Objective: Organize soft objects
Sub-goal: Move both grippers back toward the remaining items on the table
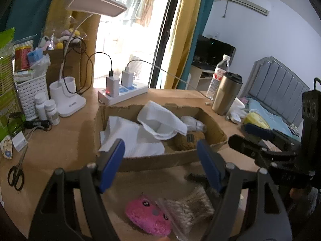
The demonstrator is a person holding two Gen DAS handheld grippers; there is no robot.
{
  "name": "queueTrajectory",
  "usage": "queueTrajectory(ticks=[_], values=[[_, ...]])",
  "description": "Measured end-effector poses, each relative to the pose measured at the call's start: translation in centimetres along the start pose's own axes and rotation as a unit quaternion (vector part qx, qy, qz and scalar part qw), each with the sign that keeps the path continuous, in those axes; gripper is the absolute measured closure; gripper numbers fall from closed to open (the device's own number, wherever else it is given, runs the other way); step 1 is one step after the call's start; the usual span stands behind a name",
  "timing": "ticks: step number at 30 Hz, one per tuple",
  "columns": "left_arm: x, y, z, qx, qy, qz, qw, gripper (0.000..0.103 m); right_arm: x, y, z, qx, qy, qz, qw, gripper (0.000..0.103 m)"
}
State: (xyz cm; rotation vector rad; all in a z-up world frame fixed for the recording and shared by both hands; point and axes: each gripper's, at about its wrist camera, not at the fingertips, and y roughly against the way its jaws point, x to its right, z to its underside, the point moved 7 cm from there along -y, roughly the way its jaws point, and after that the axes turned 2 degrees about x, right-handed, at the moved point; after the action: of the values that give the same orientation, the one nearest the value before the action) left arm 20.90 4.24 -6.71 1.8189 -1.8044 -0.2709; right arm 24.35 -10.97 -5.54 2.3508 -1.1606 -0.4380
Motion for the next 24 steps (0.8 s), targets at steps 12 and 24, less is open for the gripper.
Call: queueTrajectory(ticks=[12, 24], values=[[0.8, 1.7, 1.6, -0.002, -0.005, 0.001, 1.0, 0.027, -0.5, 1.5, 2.0, -0.005, -0.001, 0.0, 1.0, 0.02], [1.2, 1.9, 4.6, -0.024, -0.005, -0.001, 0.9997, 0.027, -0.8, 1.4, 5.2, -0.033, 0.003, -0.001, 0.999, 0.02]])
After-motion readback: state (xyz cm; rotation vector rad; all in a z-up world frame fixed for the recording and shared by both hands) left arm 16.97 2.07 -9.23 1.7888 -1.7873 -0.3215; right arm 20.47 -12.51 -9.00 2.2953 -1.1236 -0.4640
